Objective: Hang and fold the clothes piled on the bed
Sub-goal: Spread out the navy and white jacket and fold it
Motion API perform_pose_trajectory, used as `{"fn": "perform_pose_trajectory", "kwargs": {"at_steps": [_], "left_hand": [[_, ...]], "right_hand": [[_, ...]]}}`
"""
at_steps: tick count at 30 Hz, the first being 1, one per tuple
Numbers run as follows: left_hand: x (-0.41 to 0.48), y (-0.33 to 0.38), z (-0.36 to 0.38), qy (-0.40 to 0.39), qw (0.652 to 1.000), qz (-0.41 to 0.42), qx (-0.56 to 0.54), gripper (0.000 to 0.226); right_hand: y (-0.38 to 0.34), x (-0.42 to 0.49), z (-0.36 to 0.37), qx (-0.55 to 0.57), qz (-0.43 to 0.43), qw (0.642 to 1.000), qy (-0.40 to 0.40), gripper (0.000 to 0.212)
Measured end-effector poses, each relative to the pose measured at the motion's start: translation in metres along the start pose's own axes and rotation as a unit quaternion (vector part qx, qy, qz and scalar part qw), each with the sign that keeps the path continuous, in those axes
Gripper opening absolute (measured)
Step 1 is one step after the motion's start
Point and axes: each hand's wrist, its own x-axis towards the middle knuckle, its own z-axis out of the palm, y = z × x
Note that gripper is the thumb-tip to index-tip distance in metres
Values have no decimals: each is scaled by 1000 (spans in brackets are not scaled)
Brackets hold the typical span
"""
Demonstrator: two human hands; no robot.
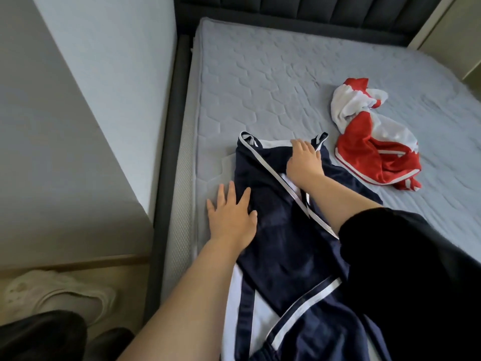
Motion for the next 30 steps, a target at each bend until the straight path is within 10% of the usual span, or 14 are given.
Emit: {"fn": "perform_pose_trajectory", "kwargs": {"at_steps": [13, 21, 30], "left_hand": [[20, 2, 11, 34, 999, -21, -7, 64], [18, 11, -5, 76, 991, -50, -99, 75], [5, 25, -38, 134, 941, -7, -310, 95]], "right_hand": [[-22, 61, 6, -83, -49, 986, -139, 86], [-17, 50, -23, -206, -83, 974, -48, 14], [16, -23, -72, -20, -184, 983, 2, 24]]}}
